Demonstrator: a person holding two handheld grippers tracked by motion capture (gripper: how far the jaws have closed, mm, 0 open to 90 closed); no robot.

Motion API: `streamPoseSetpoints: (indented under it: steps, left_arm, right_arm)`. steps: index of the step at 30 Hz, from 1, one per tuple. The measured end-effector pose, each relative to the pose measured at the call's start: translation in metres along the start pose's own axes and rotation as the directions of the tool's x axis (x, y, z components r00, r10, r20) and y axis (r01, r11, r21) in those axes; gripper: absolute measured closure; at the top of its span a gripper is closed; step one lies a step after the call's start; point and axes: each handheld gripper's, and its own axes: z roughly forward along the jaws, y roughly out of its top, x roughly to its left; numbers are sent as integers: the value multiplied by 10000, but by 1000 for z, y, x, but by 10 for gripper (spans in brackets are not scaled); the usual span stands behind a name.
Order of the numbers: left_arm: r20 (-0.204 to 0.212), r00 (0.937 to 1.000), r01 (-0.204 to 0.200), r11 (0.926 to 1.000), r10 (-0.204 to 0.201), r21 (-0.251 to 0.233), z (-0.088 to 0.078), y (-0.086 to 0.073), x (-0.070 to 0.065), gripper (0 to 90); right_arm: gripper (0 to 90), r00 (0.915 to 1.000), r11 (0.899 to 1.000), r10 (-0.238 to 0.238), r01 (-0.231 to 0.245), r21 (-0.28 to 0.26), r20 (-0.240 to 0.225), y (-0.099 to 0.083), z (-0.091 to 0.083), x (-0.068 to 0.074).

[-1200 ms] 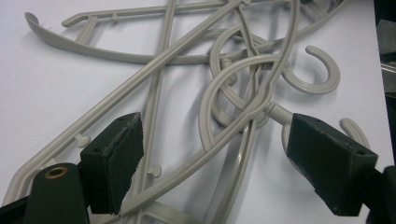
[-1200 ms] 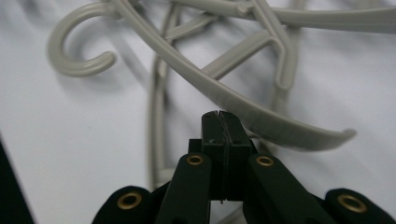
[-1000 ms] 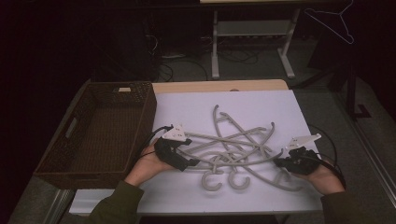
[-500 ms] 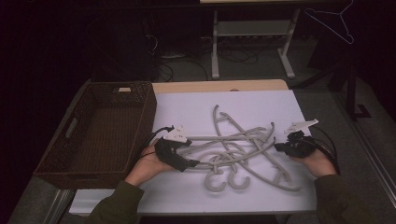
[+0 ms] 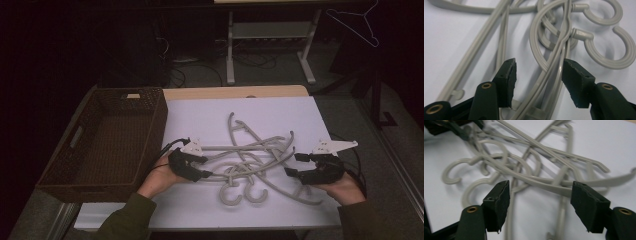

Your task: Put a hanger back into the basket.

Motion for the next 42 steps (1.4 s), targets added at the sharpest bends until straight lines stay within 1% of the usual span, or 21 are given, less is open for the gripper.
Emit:
streamPoseSetpoints:
  steps: [1,2,3,4,5,6,9,11,15,18,20,23,26,31,33,35,36,37,38,39,42]
  left_arm:
    - [0,10000,0,10000,0,0,0,0,0,456]
    - [-45,9999,-136,9997,137,185,3,-1,1,464]
    - [1,9998,-202,9995,202,239,4,-2,1,478]
    - [-10,9998,-177,9997,177,171,5,-2,1,492]
    - [-10,9998,-177,9997,177,171,5,-2,1,506]
    - [-11,9996,-295,9991,295,296,6,-2,2,517]
    - [25,9996,-280,9990,280,360,10,-3,1,543]
    - [82,9996,-259,9993,257,278,12,-4,1,564]
    - [134,9996,-266,9992,262,305,13,-4,1,593]
    - [95,9996,-283,9991,280,325,15,-4,1,611]
    - [98,9994,-330,9989,327,342,15,-4,1,624]
    - [59,9996,-286,9991,284,300,16,-3,0,620]
    - [13,9992,-411,9986,411,331,19,-2,0,614]
    - [9,9989,-458,9985,458,314,21,0,0,612]
    - [11,9993,-372,9989,372,278,24,1,0,607]
    - [-36,9991,-426,9981,428,440,27,2,-1,609]
    - [-40,9988,-486,9975,488,519,28,3,-1,628]
    - [13,9983,-587,9965,588,596,30,4,-2,634]
    - [13,9983,-587,9965,588,596,30,4,-2,637]
    - [53,9986,-527,9970,525,574,31,4,-2,637]
    - [137,9988,-482,9974,475,542,33,6,-3,661]
  right_arm:
    - [308,10000,10000,0,0,0,0,0,0,0]
    - [307,9996,9997,-233,231,-97,-157,1,0,9]
    - [307,9994,9995,-287,285,-124,-194,1,-1,12]
    - [305,9992,9994,-320,315,-165,-255,2,-1,15]
    - [305,9992,9994,-320,315,-165,-255,2,-1,15]
    - [301,9984,9990,-392,383,-224,-414,2,-1,19]
    - [297,9974,9984,-541,532,-194,-470,4,1,24]
    - [296,9975,9986,-498,489,-199,-506,4,2,25]
    - [297,9978,9987,-446,434,-251,-496,4,1,25]
    - [297,9980,9988,-406,392,-310,-476,3,-1,24]
    - [297,9978,9982,-482,464,-381,-464,3,-1,23]
    - [298,9976,9979,-485,464,-445,-490,3,-2,23]
    - [298,9975,9978,-508,486,-444,-488,3,-1,23]
    - [300,9976,9980,-465,442,-450,-520,4,-1,24]
    - [300,9975,9980,-466,442,-455,-527,4,-1,24]
    - [301,9975,9980,-441,414,-470,-557,4,0,24]
    - [301,9976,9979,-462,438,-477,-521,4,-1,24]
    - [301,9974,9976,-476,447,-526,-545,4,-1,24]
    - [301,9974,9976,-476,447,-526,-545,4,-1,24]
    - [302,9971,9972,-530,501,-549,-540,4,-1,24]
    - [305,9975,9969,-458,422,-668,-536,4,-3,24]
